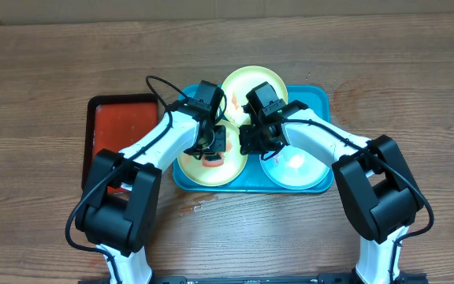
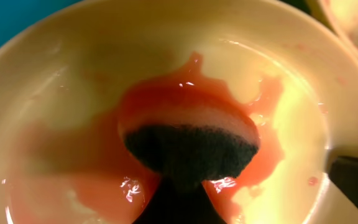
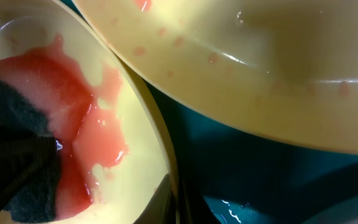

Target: Clean dirty plates on tray and stack at the side

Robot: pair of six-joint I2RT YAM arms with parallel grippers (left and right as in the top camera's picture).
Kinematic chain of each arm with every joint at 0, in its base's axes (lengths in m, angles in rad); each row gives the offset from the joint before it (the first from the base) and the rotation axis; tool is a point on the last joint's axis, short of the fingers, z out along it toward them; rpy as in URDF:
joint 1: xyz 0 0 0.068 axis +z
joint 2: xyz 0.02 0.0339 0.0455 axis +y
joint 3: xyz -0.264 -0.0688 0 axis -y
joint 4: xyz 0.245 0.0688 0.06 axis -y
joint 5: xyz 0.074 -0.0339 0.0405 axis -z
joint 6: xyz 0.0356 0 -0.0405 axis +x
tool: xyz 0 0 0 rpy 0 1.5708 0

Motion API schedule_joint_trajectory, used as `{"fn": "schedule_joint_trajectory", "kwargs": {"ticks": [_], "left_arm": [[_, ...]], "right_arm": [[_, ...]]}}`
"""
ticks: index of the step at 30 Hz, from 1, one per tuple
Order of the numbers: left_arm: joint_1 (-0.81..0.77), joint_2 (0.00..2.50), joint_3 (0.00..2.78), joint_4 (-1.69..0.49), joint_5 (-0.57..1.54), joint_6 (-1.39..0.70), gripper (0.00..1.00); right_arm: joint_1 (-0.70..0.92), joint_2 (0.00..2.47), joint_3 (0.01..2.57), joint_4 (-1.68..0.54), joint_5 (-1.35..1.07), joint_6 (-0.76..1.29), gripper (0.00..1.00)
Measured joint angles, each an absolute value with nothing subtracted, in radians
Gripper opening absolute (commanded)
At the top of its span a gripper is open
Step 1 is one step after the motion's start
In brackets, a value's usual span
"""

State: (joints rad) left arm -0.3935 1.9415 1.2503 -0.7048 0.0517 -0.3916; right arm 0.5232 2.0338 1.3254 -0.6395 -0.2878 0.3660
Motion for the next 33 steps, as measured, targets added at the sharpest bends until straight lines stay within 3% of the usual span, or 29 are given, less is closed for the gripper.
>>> {"fn": "schedule_joint_trajectory", "kwargs": {"ticks": [10, 22, 28, 33], "left_arm": [[-0.369, 1.958, 1.336, -0.917, -0.233, -0.427, 0.04], [-0.414, 1.961, 1.346, -0.720, 0.154, -0.385, 0.04], [-0.436, 1.962, 1.296, -0.709, 0.128, -0.386, 0.04], [-0.444, 1.958, 1.290, -0.762, -0.012, -0.397, 0.04]], "right_arm": [[0.524, 2.034, 1.325, -0.636, -0.291, 0.366, 0.04], [0.524, 2.034, 1.325, -0.636, -0.292, 0.367, 0.04], [0.524, 2.034, 1.325, -0.639, -0.293, 0.366, 0.04], [0.527, 2.036, 1.325, -0.637, -0.300, 0.366, 0.04]]}}
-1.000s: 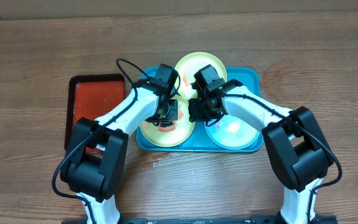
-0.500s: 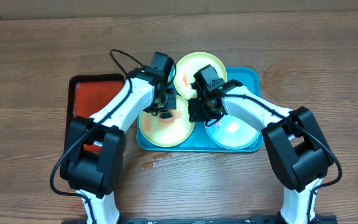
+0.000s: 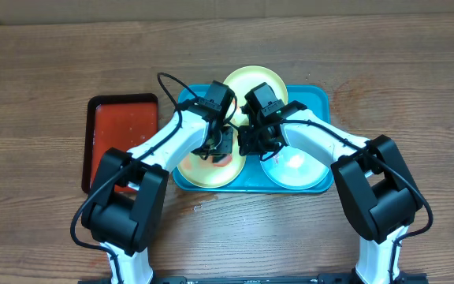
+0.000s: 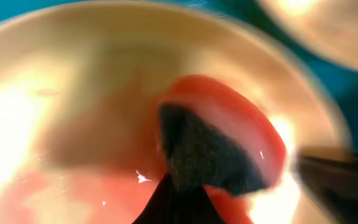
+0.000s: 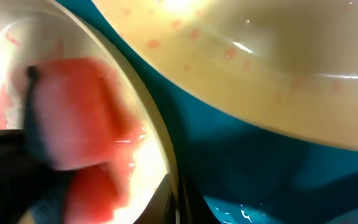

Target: Clean dirty plates on tray and stack at the side

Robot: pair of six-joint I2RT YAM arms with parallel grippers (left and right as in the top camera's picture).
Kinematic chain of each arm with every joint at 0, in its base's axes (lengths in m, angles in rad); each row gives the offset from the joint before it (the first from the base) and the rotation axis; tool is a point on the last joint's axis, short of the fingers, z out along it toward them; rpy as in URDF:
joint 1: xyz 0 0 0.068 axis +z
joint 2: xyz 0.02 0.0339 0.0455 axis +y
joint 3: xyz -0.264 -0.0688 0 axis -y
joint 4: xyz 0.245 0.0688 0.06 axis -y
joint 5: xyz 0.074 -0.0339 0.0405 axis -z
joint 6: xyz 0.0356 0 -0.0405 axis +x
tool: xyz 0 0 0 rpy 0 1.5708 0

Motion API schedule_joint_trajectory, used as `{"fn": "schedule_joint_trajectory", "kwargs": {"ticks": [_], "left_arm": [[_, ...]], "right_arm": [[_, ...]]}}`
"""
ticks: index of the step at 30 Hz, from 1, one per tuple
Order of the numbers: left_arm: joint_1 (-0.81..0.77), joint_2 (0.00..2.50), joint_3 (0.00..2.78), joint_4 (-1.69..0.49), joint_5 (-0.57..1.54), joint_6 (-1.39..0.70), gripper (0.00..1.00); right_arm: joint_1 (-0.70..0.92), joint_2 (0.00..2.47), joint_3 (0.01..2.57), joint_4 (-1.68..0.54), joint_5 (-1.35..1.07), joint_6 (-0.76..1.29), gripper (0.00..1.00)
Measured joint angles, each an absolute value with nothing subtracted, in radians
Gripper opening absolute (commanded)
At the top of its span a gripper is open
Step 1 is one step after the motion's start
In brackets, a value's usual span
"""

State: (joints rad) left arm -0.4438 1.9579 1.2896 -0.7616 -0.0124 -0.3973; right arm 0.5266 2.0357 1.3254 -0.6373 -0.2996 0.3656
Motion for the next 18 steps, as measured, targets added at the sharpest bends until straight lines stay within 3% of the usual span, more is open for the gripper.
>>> {"fn": "schedule_joint_trajectory", "kwargs": {"ticks": [9, 18], "left_arm": [[-0.409, 1.954, 1.301, -0.921, -0.309, -0.472, 0.04], [-0.314, 1.861, 1.402, -0.944, -0.275, -0.477, 0.04]], "right_arm": [[0.526, 2.036, 1.341, -0.677, -0.286, 0.366, 0.04], [0.525, 2.036, 1.477, -0.826, -0.172, 0.355, 0.04]]}}
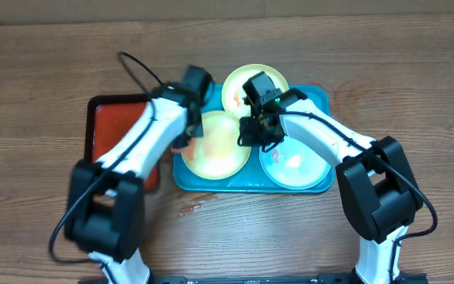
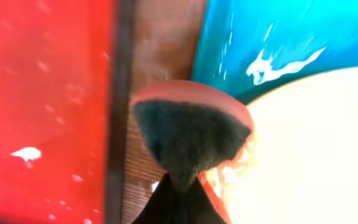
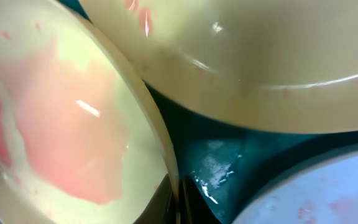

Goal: Clean dirty plates on tray and stack at the side
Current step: 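Lift the cleaned yellow plate with the right gripper and place it right of the tray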

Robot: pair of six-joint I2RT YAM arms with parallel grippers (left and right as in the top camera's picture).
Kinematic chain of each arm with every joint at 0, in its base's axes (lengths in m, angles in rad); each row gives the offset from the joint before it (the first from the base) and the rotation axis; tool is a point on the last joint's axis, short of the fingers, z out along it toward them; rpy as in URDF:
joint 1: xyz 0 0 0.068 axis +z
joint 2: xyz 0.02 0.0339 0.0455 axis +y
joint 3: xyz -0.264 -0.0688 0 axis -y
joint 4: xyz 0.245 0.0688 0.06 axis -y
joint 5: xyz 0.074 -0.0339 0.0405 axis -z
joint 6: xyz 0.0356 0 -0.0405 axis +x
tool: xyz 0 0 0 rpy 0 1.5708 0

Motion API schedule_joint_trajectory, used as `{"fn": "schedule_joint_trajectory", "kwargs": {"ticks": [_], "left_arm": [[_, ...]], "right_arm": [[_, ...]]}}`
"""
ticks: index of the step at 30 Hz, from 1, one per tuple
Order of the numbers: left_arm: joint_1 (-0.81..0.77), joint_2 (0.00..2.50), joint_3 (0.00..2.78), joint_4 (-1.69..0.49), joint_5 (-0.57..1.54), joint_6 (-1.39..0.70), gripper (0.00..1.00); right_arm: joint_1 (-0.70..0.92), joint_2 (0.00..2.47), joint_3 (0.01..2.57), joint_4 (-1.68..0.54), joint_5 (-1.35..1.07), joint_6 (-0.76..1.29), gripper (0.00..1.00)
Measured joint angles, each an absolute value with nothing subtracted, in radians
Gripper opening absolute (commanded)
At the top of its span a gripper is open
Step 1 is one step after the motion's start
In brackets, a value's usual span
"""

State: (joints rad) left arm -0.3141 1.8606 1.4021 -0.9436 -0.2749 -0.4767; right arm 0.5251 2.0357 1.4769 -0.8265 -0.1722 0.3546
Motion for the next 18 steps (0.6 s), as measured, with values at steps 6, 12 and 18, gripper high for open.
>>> {"fn": "schedule_joint_trajectory", "kwargs": {"ticks": [6, 12, 18], "left_arm": [[-0.162, 1.692, 1.434, -0.949, -0.150, -0.477, 0.04], [0.027, 1.608, 1.441, -0.992, -0.078, -0.474, 0.04], [0.128, 1.609, 1.441, -1.007, -0.046, -0.472, 0.04]], "right_arm": [[0.542, 2.035, 1.597, -0.952, -0.035, 0.313, 0.04], [0.651, 2.022, 1.738, -1.103, 0.297, 0.267, 0.04], [0.819, 1.997, 1.838, -1.134, 0.661, 0.122, 0.04]]}}
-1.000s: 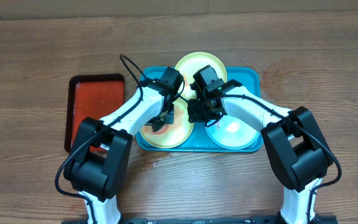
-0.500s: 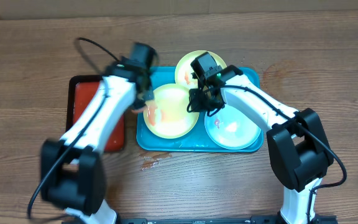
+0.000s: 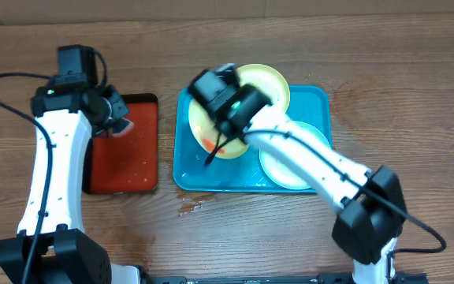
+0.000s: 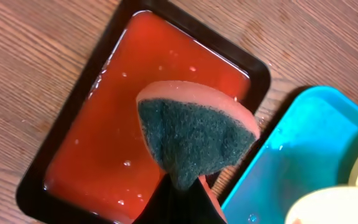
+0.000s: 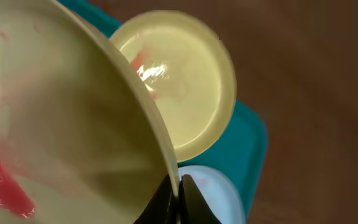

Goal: Clean dirty plates on tray and stack at the side
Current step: 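Lift the cleaned yellow plate with the right gripper and place it right of the tray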

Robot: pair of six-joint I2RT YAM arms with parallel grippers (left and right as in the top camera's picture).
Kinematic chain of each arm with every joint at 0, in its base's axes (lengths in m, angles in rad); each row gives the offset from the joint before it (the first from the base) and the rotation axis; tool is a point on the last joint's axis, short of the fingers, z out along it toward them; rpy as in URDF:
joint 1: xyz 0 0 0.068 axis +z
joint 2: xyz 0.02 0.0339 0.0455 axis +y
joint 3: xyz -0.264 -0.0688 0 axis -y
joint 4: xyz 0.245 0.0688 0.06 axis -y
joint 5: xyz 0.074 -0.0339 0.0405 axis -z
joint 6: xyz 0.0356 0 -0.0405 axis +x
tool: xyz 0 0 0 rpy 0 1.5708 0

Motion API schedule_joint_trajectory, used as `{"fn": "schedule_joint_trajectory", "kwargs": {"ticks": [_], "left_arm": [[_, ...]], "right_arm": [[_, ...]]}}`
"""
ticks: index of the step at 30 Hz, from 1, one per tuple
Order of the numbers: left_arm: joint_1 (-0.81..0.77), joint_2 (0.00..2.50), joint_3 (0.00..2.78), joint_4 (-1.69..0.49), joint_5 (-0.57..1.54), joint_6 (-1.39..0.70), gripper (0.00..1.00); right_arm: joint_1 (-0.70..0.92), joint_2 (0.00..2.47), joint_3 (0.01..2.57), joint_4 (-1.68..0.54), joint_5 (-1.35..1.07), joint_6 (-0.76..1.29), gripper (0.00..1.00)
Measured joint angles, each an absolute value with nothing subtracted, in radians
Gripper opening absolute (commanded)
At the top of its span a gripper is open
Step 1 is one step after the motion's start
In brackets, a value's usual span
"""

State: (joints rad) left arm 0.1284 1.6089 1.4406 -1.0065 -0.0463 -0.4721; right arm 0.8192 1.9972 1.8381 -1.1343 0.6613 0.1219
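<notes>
My right gripper (image 5: 178,185) is shut on the rim of a yellow plate (image 5: 61,124) and holds it tilted above the blue tray (image 3: 184,177). A red smear remains on the lower part of that plate (image 3: 208,130). Behind it on the tray lies a second yellow plate (image 3: 270,83) with a faint red streak. A pale white plate (image 3: 290,162) lies at the tray's right. My left gripper (image 4: 182,183) is shut on a red-and-dark-green sponge (image 4: 194,134), held above the black tray of red liquid (image 4: 135,124).
The black tray (image 3: 124,146) lies on the wooden table left of the blue tray, with a narrow strip of table between them. A wet stain (image 3: 191,207) marks the wood in front of the blue tray.
My left gripper has carried the sponge from the gap between the two trays to a spot higher over the black tray. My right gripper has raised the held yellow plate off the blue tray and tilted it.
First the sponge in my left gripper sat in red sauce on the front yellow plate, whose rim my right gripper held. Then it was further right on the plate, then off its left edge. Now it hangs over the black tray and the plate is lifted.
</notes>
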Motion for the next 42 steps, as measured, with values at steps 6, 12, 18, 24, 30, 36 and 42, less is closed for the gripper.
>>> {"fn": "schedule_joint_trajectory", "kwargs": {"ticks": [6, 12, 18, 24, 30, 36, 42], "left_arm": [[0.138, 1.609, 1.441, -1.007, -0.033, -0.468, 0.04], [0.138, 1.609, 1.441, -1.007, -0.030, -0.468, 0.04], [0.138, 1.609, 1.441, -1.008, -0.029, -0.468, 0.04], [0.138, 1.609, 1.441, -1.008, -0.029, -0.468, 0.04], [0.138, 1.609, 1.441, -1.011, -0.029, -0.468, 0.04], [0.138, 1.609, 1.441, -1.010, -0.028, -0.468, 0.04], [0.138, 1.609, 1.441, -1.011, -0.026, -0.468, 0.04]], "right_arm": [[0.957, 1.992, 1.844, -1.106, 1.042, -0.034, 0.04], [1.013, 1.992, 1.844, -1.018, 1.262, -0.192, 0.04], [1.035, 1.992, 1.844, -0.947, 1.340, -0.315, 0.04], [1.032, 1.991, 1.847, -0.998, 1.296, -0.302, 0.04], [0.946, 1.991, 1.848, -1.092, 0.923, -0.205, 0.04], [0.688, 1.975, 1.884, -1.100, 0.556, -0.031, 0.04], [0.225, 1.956, 1.905, -1.191, 0.015, 0.029, 0.04]]}}
